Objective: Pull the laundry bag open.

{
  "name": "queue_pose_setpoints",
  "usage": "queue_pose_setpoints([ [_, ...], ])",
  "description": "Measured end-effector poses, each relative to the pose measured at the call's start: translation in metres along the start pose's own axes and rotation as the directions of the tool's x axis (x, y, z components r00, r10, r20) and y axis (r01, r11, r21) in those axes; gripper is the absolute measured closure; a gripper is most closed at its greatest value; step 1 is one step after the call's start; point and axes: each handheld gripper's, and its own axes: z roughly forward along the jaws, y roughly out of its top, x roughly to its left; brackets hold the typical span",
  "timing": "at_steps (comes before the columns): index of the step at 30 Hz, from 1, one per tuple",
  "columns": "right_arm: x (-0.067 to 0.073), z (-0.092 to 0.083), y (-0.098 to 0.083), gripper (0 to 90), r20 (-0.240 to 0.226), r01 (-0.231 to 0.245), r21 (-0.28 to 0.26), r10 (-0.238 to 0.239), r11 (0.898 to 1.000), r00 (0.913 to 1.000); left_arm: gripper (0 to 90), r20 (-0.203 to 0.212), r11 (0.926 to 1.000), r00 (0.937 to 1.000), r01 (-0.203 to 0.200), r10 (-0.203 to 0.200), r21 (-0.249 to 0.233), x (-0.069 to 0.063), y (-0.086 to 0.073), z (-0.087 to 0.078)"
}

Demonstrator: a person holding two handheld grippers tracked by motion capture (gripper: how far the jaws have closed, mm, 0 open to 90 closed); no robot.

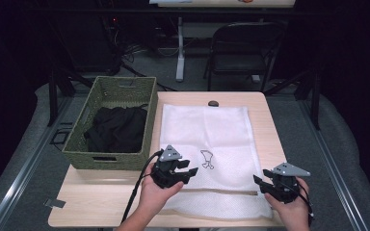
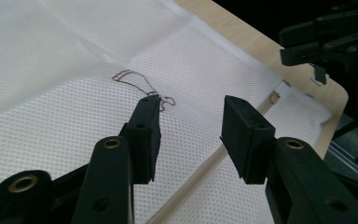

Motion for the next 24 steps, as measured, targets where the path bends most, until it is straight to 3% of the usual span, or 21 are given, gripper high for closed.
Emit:
queue_pose_setpoints([
  [8,-0.004,0.006,-0.005,48.8,0.022,-0.006,0.012,0.005,1.000,0.9997,57.5,0.029,0.9999,0.9996,0.002,-0.003,0.016,-0.011,0.003,0.018],
  [11,-0.010,0.010,-0.008,50.6,0.011,-0.059,0.030,0.058,0.998,0.9982,57.8,0.035,0.9992,0.9992,-0.020,0.019,0.036,-0.017,0.006,0.025],
  [24,-0.020,0.022,-0.023,54.5,0.016,-0.123,0.102,0.122,0.987,0.9924,58.5,0.077,0.9976,0.9960,-0.049,0.045,0.048,-0.033,0.010,0.043],
])
